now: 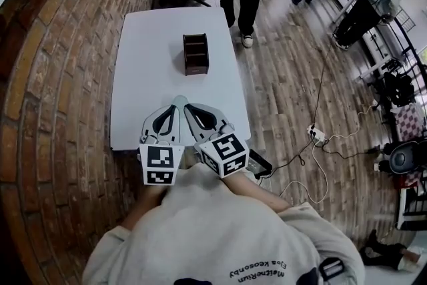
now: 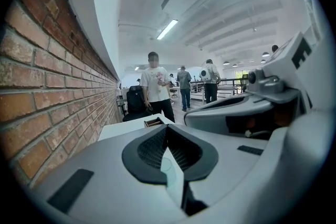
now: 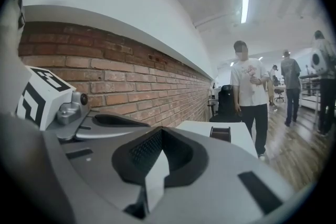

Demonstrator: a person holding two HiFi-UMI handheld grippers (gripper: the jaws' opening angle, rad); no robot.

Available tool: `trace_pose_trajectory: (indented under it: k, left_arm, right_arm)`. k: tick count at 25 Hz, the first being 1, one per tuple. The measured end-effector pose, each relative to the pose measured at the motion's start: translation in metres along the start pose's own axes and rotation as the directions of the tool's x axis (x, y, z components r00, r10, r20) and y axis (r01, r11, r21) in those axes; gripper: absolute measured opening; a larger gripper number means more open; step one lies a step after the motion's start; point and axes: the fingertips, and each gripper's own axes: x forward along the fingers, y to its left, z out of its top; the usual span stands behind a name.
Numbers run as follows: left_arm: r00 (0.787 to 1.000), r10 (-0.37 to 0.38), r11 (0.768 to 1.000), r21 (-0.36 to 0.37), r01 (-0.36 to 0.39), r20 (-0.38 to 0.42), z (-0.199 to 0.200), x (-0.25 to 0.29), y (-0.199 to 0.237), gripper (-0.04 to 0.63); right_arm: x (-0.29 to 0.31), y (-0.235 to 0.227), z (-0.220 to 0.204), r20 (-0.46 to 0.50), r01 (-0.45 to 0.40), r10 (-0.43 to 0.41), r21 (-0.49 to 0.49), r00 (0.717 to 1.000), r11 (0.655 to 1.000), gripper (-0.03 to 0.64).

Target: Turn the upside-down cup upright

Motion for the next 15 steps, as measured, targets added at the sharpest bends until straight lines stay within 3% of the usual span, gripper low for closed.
trace_pose_trajectory:
  k: [9, 15]
  left_arm:
    - [0.999, 0.031, 0.999, -0.021, -0.032, -0.007, -0.024, 0.006, -0.002, 0.011]
    - [0.999, 0.049, 0.998, -0.037, -0.049, -0.009, -0.036, -0.029, -0.028, 0.01]
  right_arm:
    - [0.004, -0.007, -0.021, -0.01, -0.015, 0.014, -0.01, 1.0, 1.0, 0.006]
    - [-0.028, 0.026, -0.033, -0.018, -0.063, 0.063, -0.021, 0.998, 0.998, 0.006]
